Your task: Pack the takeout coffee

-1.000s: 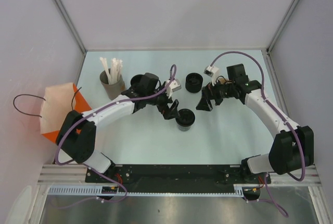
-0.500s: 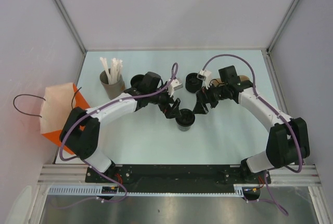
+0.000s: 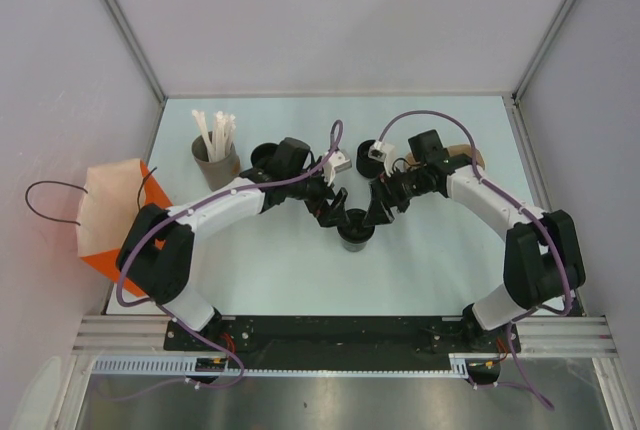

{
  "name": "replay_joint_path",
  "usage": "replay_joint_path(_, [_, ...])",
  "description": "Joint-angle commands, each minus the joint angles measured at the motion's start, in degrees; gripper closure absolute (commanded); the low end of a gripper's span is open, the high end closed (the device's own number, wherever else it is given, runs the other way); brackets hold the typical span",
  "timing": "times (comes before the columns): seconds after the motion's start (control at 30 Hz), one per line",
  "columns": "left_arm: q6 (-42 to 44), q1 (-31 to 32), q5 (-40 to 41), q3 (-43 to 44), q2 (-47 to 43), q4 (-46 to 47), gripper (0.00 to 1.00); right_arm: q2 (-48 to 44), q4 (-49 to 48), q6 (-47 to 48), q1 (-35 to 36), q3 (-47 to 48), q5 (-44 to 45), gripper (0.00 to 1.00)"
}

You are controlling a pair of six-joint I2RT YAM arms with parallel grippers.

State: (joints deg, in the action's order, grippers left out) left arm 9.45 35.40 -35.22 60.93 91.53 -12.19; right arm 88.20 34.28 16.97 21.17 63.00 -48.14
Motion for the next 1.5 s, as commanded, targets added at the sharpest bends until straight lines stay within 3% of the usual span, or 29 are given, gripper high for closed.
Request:
replay_joint_path(0.0, [-0.58, 0.46, -0.55, 2.44, -0.03, 0.32, 0.0, 1.0, -1.85, -0.8, 0.63, 0.1, -2.13, 0.12])
replay_joint_path(1.47, [-0.22, 0.38, 2.0, 2.36, 3.92, -0.82, 0.0, 5.66, -7.3, -6.78, 3.35, 0.1, 5.6, 0.35])
